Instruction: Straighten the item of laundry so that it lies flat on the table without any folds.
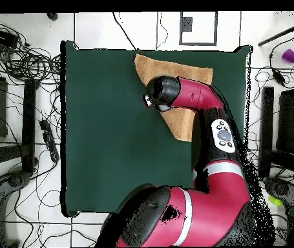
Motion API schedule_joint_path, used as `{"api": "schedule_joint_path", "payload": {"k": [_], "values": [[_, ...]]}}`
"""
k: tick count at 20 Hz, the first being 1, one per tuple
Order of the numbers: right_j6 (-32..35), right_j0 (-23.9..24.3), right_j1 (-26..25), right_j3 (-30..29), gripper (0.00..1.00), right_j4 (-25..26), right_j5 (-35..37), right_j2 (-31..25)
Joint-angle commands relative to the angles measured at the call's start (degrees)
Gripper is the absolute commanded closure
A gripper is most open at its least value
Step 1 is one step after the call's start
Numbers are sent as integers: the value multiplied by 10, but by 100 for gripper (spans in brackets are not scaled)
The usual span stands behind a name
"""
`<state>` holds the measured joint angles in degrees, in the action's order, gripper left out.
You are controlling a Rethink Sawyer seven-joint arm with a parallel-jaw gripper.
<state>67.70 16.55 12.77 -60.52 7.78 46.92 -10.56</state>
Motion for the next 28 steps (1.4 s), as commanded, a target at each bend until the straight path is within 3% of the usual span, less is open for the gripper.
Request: {"api": "schedule_joint_path", "payload": {"k": [1, 9, 16, 22, 28], "values": [[106, -20, -25, -54, 100, -18, -2, -22], [141, -21, -11, -91, 100, -57, 6, -31], [179, -40, 1, -89, 100, -90, 63, -13], [217, -41, 41, -171, 100, -136, 10, -15], [238, -21, 57, -224, 100, -216, 23, -29]]}}
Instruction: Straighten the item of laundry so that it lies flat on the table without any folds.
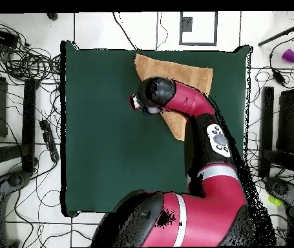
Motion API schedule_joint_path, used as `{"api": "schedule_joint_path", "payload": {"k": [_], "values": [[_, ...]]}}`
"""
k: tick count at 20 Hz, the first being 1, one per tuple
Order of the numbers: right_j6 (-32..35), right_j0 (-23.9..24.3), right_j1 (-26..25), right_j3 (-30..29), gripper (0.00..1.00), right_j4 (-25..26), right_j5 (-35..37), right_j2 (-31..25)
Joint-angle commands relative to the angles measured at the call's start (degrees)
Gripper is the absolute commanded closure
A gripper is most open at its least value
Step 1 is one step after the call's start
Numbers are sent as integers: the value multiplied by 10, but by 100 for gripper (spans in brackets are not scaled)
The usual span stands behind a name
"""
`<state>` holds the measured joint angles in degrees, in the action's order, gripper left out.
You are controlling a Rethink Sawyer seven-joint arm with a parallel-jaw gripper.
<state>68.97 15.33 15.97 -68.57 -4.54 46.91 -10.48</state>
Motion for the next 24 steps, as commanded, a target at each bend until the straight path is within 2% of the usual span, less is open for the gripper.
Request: {"api": "schedule_joint_path", "payload": {"k": [1, 3, 6, 8, 13, 16, 18, 19, 22, 24], "values": [[224, -9, 23, -139, 100, -99, 29, -28], [213, -11, 16, -124, 100, -103, 39, -22], [182, -25, -34, -31, 100, -71, 43, 2], [160, -35, -75, 53, 100, -40, 66, 22], [104, -57, -184, 265, 100, 28, 183, 62], [102, -56, -212, 319, 100, 39, 202, 67], [109, -61, -229, 358, 100, 49, 247, 76], [112, -63, -237, 377, 0, 54, 269, 80], [104, -58, -246, 396, 0, 52, 256, 68], [92, -56, -266, 438, 0, 57, 281, 64]]}}
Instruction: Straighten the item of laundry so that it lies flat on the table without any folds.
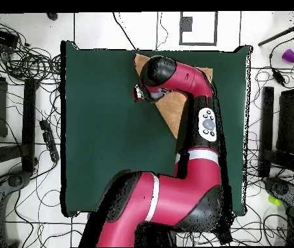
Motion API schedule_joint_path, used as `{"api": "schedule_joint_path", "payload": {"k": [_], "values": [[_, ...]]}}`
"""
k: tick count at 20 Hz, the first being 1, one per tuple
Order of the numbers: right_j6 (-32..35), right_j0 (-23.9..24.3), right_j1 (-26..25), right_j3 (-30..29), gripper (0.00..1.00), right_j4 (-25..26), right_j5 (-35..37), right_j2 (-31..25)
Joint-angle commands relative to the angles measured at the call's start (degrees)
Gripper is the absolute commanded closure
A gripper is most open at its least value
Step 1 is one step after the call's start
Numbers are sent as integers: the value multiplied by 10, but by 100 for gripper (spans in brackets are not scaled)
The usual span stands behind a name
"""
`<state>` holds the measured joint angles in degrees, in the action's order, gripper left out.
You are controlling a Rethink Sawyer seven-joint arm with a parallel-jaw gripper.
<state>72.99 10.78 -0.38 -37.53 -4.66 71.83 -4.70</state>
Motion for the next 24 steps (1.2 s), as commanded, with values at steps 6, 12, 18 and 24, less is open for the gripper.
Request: {"api": "schedule_joint_path", "payload": {"k": [6, 12, 18, 24], "values": [[29, -10, -138, 204, 0, 64, 93, 6], [35, -5, -118, 197, 0, 41, 153, -1], [167, -5, 0, 112, 0, -66, 302, -37], [250, -3, 23, 127, 0, -136, 383, -51]]}}
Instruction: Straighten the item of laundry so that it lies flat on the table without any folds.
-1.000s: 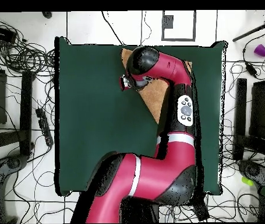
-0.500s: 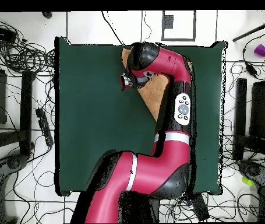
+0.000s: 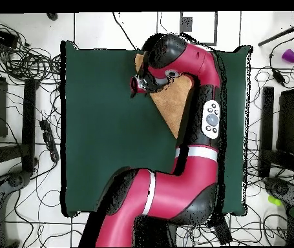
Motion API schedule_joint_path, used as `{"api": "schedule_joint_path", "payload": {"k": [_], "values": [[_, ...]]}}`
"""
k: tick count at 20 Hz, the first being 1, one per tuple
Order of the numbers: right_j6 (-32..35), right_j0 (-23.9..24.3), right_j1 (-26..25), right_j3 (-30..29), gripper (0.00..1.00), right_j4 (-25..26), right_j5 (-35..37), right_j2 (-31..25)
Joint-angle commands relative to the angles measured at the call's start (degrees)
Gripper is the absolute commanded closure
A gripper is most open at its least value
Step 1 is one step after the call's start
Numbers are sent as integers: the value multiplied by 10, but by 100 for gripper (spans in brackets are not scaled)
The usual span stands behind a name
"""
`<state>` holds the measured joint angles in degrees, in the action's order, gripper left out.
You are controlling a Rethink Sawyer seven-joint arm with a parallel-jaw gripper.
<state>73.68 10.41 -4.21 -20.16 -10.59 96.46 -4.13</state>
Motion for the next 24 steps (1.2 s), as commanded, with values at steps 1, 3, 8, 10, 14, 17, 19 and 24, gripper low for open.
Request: {"api": "schedule_joint_path", "payload": {"k": [1, 3, 8, 10, 14, 17, 19, 24], "values": [[245, 1, 56, -36, 0, -80, 144, -55], [225, 0, 47, -23, 0, -75, 142, -42], [14, -5, -7, 22, 0, 39, 80, 18], [-104, -10, -20, 52, 0, 103, 87, 55], [-197, -11, -37, 93, 0, 162, 98, 77], [-230, -9, -38, 94, 0, 186, 86, 73], [-233, -10, -39, 93, 0, 195, 78, 66], [-215, -8, -38, 68, 0, 200, 50, 35]]}}
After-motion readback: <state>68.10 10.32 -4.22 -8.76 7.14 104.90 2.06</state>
